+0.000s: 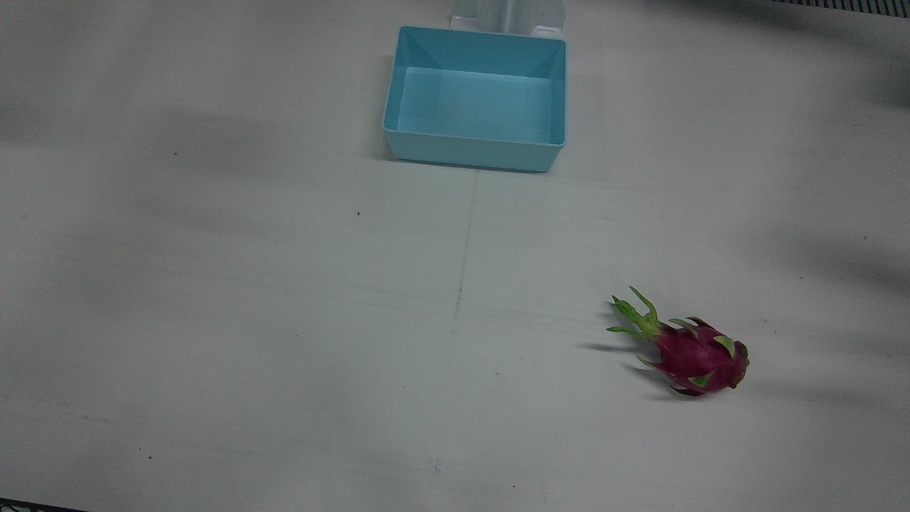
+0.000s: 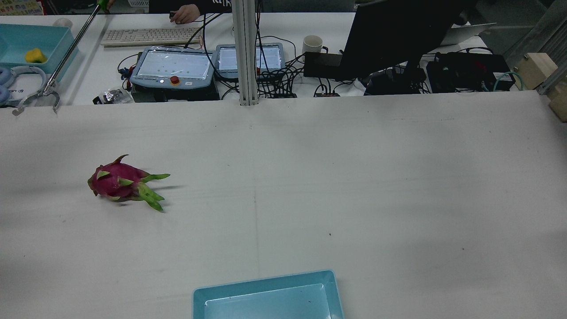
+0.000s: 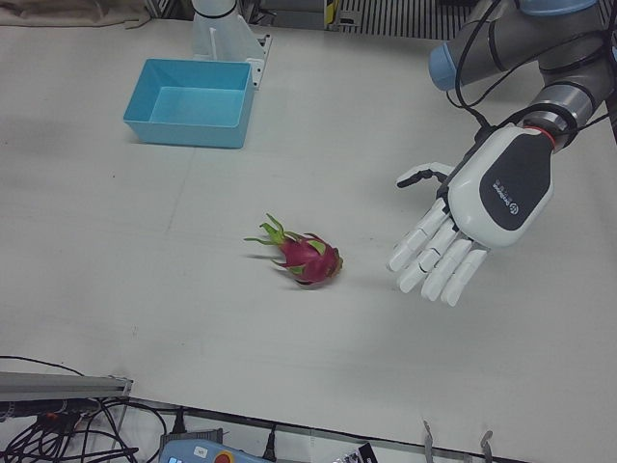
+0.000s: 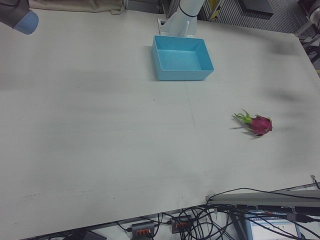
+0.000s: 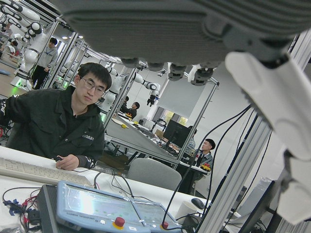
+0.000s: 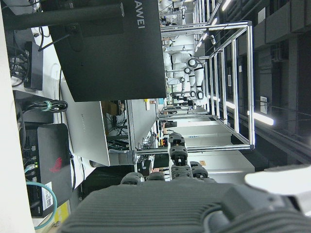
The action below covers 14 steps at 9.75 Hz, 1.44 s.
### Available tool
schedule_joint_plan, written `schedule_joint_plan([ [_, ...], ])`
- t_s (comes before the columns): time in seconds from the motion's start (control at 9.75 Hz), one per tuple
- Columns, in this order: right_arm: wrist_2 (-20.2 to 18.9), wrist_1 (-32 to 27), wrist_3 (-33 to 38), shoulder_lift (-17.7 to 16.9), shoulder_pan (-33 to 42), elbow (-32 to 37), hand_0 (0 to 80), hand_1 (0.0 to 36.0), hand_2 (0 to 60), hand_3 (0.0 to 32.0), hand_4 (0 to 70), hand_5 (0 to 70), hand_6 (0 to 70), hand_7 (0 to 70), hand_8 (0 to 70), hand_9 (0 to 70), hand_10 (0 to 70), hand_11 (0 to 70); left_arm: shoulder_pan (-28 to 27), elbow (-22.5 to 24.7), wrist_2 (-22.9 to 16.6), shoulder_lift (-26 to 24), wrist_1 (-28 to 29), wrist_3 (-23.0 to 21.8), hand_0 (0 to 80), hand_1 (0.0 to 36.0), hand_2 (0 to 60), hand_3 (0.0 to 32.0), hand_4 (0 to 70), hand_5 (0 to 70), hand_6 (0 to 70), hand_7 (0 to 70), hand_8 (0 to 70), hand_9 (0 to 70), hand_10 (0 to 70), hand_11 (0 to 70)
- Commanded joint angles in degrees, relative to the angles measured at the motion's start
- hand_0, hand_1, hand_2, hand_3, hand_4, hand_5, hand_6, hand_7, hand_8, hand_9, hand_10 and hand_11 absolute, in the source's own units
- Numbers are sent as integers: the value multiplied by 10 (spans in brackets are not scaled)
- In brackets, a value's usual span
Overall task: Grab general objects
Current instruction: 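Move the left hand toward the pink dragon fruit on the table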
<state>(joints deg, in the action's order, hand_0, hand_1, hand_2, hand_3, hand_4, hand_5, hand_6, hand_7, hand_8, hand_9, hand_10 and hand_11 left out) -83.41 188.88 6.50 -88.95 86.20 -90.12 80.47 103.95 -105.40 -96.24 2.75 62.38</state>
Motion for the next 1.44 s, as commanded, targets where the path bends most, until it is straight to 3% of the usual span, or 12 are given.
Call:
schedule_joint_plan([
  [0.0,0,0,0,0,-1,0,0,0,0,0,0,0,0,0,0,0,0,0,-88,28,7,32,2,90,613,360,382,56,0,17,0,76,0,1,0,0],
  [0.1,0,0,0,0,-1,0,0,0,0,0,0,0,0,0,0,0,0,0,-123,34,26,33,0,112,628,360,402,106,0,24,0,83,0,2,0,0],
  [0.31,0,0,0,0,0,0,0,0,0,0,0,0,0,0,0,0,0,0,-228,83,83,33,-51,184,630,360,422,112,0,30,0,75,0,1,0,0],
  [0.51,0,0,0,0,0,0,0,0,0,0,0,0,0,0,0,0,0,0,-325,88,155,11,-91,230,601,359,412,142,0,21,0,61,0,0,0,0],
  [0.62,0,0,0,0,-1,0,0,0,0,0,0,0,0,0,0,0,0,0,-353,77,168,-29,-134,253,591,353,403,148,0,16,0,59,0,0,0,0],
  [0.72,0,0,0,0,0,0,0,0,0,0,0,0,0,0,0,0,0,0,-357,52,169,-70,-165,269,571,329,352,208,0,0,0,22,0,0,0,0],
  [0.82,0,0,0,0,-1,0,0,0,0,0,0,0,0,0,0,0,0,0,-357,42,169,-88,-177,272,582,337,332,232,0,0,0,4,0,0,0,0],
  [0.92,0,0,0,0,-1,0,0,0,0,0,0,0,0,0,0,0,0,0,-356,42,170,-89,-177,274,609,355,324,236,0,0,0,0,0,0,0,0],
  [1.13,0,-1,0,0,0,0,0,0,0,0,0,0,0,0,0,0,0,0,-355,48,176,-91,-192,367,621,360,313,214,0,0,0,0,0,0,0,0],
  [1.33,0,-1,0,0,0,0,0,0,0,0,0,0,0,0,0,0,0,0,-356,44,233,-83,-196,416,605,355,304,250,0,0,0,0,0,0,0,0],
])
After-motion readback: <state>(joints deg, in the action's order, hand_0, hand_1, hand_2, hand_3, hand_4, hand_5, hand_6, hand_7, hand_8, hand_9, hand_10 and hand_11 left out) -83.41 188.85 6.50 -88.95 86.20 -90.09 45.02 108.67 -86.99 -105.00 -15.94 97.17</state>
